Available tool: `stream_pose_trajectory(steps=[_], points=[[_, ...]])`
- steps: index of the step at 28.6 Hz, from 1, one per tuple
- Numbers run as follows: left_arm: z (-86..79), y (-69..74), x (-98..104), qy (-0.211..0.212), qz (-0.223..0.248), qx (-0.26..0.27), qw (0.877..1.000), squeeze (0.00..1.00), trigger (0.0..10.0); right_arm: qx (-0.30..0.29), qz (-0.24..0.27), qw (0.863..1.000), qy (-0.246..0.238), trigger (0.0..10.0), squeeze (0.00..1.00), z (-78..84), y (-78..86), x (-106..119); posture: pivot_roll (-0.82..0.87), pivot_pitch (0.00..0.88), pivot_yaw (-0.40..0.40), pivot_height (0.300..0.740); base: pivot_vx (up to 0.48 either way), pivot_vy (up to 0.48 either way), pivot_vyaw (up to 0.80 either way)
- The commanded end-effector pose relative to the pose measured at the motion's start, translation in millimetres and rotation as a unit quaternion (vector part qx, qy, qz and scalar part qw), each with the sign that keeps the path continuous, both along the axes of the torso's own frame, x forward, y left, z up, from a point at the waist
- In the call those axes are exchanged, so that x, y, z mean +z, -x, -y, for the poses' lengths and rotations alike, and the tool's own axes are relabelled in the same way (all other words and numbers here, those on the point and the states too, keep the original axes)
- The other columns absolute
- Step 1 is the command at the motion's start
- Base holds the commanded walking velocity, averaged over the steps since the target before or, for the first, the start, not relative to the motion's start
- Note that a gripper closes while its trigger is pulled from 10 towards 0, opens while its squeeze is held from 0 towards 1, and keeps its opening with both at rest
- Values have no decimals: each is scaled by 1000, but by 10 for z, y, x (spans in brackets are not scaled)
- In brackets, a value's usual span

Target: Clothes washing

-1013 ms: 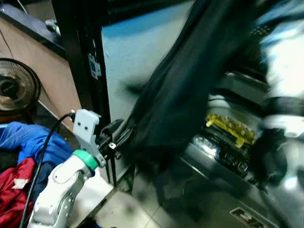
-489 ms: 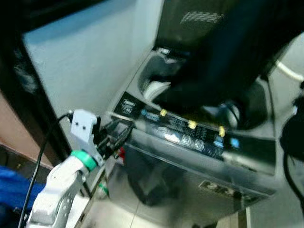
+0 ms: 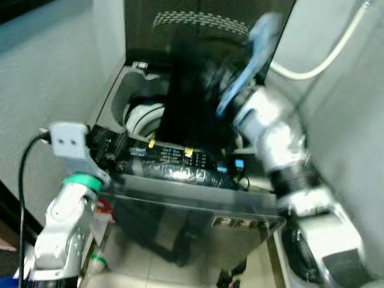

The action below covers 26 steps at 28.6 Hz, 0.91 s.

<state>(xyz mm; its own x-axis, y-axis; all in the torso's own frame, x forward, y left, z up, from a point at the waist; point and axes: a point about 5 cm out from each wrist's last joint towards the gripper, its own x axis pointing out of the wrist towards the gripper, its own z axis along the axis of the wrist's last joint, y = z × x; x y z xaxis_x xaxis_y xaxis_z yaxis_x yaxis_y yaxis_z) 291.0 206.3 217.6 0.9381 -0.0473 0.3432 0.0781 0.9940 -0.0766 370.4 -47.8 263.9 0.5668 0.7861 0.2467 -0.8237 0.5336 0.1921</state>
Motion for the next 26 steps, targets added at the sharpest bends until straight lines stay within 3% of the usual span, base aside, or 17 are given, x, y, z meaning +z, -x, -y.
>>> stream_pose_trajectory(steps=[1, 3, 5, 8, 10, 11, 14, 15, 16, 17, 19, 20, 25, 26], points=[[-59, 17, -71, -1, -16, 20, 1000, 0, 10000, 26, 36, 999, -7, 10000, 0, -62, 85, 171, 114, 0, -69, 740, 0, 0, 0], [-59, 17, -71, -1, -16, 20, 1000, 0, 10000, 26, 36, 999, -7, 10000, 0, -62, 85, 171, 114, 0, -69, 740, 0, 0, 0], [-67, 22, -119, -21, -38, 29, 999, 0, 10000, 11, 4, 999, 34, 10000, 0, -104, -24, 21, 115, 0, -74, 740, 0, 0, 0], [-63, 25, -128, -24, -42, 31, 998, 0, 10000, -4, -8, 999, 52, 10000, 0, -118, -84, -22, 115, 0, -74, 740, 0, 0, 0], [-63, 25, -128, -24, -42, 31, 998, 0, 10000, -4, -8, 999, 52, 10000, 0, -118, -84, -22, 115, 0, -74, 740, 0, 0, 0], [-53, 20, -129, -31, -47, 32, 998, 0, 10000, -46, -8, 997, 65, 10000, 0, -110, -190, 48, 121, 0, -80, 740, 0, 0, 0], [-53, 20, -129, -31, -47, 32, 998, 0, 10000, -46, -8, 997, 65, 10000, 0, -110, -190, 48, 121, 0, -80, 740, 0, 0, 0], [-47, 15, -124, -39, -50, 32, 997, 0, 10000, -100, 10, 994, 48, 10000, 0, -82, -294, 334, 122, 0, -84, 740, 0, 0, 0], [-47, 15, -124, -39, -50, 32, 997, 0, 10000, -100, 10, 994, 48, 10000, 0, -82, -294, 334, 122, 0, -84, 740, 0, 0, 0], [-35, 13, -128, -45, -54, 29, 997, 0, 10000, -134, 33, 989, 45, 10000, 0, -72, -341, 601, 122, 0, -84, 740, 0, 0, 0], [-35, 13, -128, -45, -54, 29, 997, 0, 10000, -134, 33, 989, 45, 10000, 0, -72, -341, 601, 122, 0, -84, 740, 0, 0, 0], [-2, 16, -141, -51, -59, 17, 997, 0, 10000, -162, 58, 983, 58, 10000, 0, -56, -359, 808, 123, 0, -90, 740, 0, 0, 0], [28, 20, -161, -55, -64, 5, 996, 0, 10000, -180, 77, 978, 74, 10000, 0, -34, -364, 929, 123, 0, -90, 740, 0, 0, 0], [59, 23, -183, -58, -70, -8, 996, 0, 10000, -186, 90, 973, 102, 10000, 0, -13, -372, 967, 127, 0, -95, 740, 0, 0, 0]])
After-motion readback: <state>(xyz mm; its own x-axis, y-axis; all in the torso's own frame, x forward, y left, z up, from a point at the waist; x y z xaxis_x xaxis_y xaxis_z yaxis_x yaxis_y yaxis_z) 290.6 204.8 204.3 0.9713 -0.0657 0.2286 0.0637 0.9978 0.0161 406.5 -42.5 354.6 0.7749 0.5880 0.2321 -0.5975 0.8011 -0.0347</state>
